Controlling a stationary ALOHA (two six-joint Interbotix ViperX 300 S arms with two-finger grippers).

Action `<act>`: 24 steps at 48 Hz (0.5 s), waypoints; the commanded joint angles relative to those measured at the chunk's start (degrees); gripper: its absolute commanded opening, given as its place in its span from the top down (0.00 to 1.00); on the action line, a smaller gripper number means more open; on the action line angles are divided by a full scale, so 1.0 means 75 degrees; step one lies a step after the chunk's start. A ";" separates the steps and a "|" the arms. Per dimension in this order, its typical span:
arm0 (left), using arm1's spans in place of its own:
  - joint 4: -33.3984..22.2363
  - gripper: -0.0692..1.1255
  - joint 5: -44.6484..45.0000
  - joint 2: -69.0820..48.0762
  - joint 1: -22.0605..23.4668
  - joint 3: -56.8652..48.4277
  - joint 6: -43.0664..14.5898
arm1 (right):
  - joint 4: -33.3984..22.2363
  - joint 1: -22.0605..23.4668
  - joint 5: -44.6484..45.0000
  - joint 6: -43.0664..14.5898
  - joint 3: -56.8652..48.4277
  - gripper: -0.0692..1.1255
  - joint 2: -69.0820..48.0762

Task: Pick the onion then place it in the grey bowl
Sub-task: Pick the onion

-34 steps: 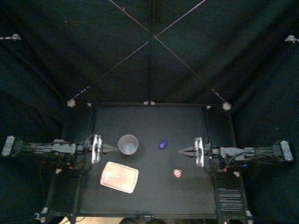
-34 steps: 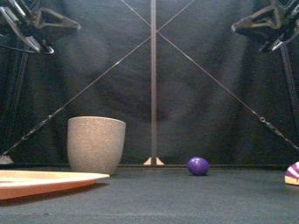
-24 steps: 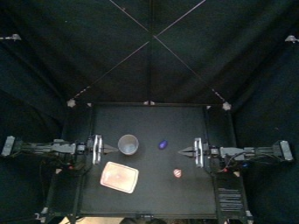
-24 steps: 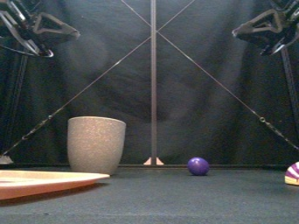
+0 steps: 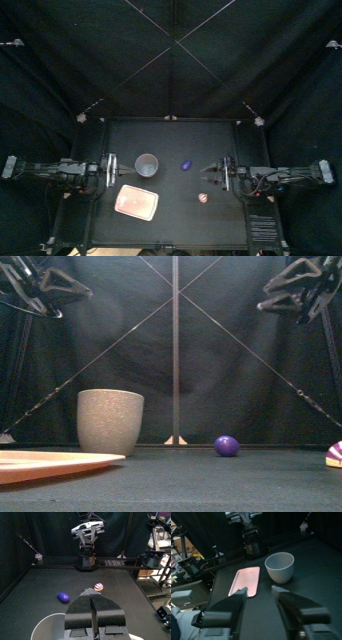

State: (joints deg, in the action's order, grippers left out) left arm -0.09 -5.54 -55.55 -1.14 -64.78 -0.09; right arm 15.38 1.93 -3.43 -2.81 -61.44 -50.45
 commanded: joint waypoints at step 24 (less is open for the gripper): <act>-0.0012 0.91 -0.0047 0.0012 -0.0316 0.0129 0.0000 | 0.1371 -0.0609 0.2156 -0.0574 0.0000 0.08 0.2367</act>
State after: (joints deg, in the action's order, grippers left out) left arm -0.09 -5.36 -55.63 -3.34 -64.78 -0.09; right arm 26.19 -2.20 7.12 -6.94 -63.37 -34.01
